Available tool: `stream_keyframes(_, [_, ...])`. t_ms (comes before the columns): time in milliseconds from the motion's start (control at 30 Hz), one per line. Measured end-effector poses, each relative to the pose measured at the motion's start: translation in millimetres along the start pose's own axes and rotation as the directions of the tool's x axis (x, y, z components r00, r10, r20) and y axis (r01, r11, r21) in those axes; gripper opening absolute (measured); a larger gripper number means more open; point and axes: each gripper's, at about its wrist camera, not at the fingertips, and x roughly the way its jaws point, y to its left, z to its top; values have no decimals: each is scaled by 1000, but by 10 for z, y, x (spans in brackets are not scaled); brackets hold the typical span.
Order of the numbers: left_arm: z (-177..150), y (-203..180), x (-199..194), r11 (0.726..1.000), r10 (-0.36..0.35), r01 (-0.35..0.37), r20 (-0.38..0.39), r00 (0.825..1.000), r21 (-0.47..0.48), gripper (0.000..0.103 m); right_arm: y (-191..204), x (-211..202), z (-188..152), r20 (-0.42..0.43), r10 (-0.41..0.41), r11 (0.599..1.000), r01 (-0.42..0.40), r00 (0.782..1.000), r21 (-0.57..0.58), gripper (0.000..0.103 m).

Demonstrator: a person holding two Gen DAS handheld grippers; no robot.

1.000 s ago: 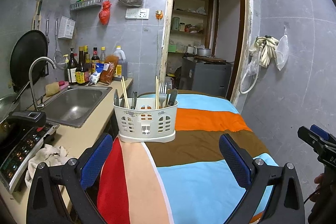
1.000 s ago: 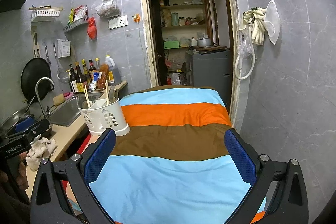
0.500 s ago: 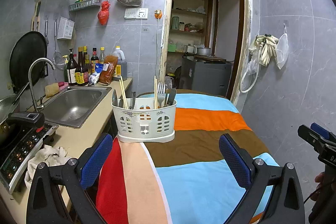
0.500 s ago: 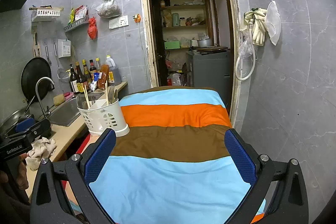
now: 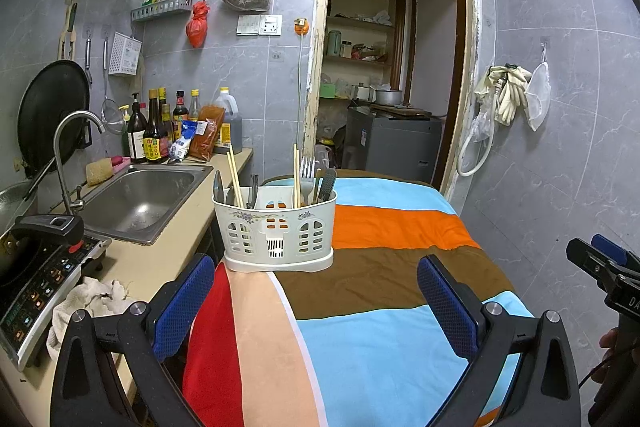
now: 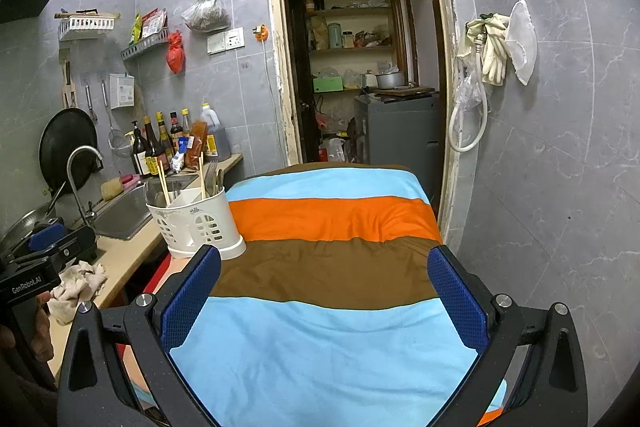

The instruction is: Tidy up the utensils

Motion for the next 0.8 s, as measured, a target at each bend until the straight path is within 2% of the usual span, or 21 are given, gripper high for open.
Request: stream_keyframes(800, [16,26,11,1000,-1,1,-2,1000,-1,102,17,-2,0,-1,0,1000,0,1000,-1,101])
